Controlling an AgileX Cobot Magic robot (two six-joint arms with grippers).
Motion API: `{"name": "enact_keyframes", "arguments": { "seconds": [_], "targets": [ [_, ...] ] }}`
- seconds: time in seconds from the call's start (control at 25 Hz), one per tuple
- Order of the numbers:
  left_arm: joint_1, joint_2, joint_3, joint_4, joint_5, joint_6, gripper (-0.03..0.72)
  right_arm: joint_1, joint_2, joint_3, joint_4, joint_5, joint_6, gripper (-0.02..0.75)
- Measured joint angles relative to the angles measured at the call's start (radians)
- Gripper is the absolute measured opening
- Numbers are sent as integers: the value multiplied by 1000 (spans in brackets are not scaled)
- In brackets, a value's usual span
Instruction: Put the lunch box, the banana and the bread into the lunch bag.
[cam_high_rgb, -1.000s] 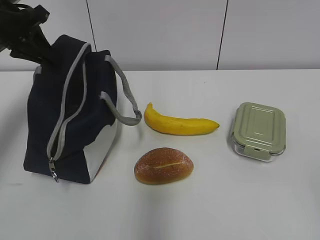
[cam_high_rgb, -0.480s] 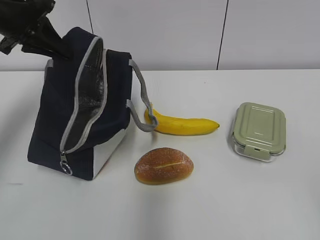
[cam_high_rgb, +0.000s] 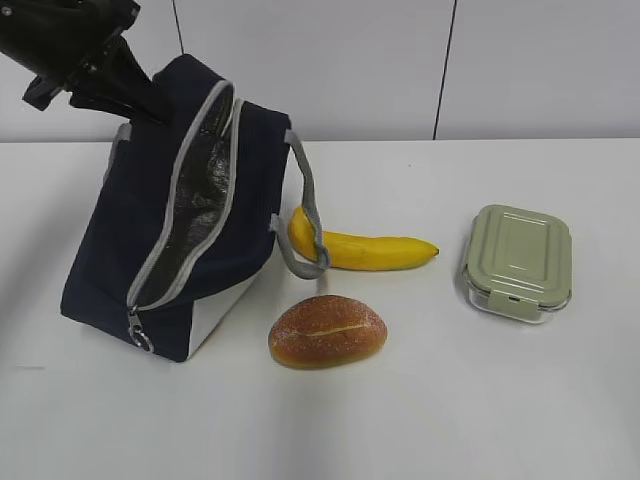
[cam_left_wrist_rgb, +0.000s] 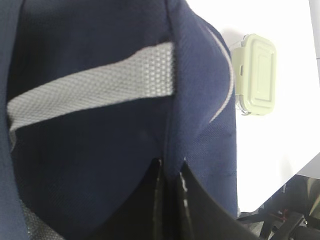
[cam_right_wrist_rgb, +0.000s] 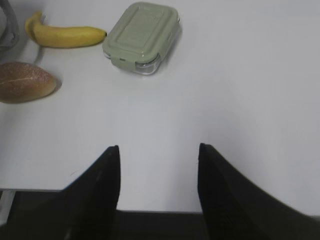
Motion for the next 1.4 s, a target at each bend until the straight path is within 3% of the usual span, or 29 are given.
{"name": "enact_keyframes", "arguments": {
  "seconds": [0.52, 0.88, 1.04, 1.16, 1.4],
  "targets": [
    [0, 0, 0, -25, -2, 0, -16, 0, 475, -82, 205, -140, 26, 409],
    [0, 6, 0, -30, -2, 0, -16, 0, 760, -92, 442, -249, -181, 410],
    [0, 6, 0, -30, -2, 2, -16, -13, 877, -107, 494, -289, -252, 409],
    [0, 6, 0, -30, -2, 2, -16, -86, 948, -131, 556, -300, -342, 409],
    [0, 6, 0, -30, -2, 4, -16, -357, 1075, -164, 739, -255, -613, 409]
  ]
}}
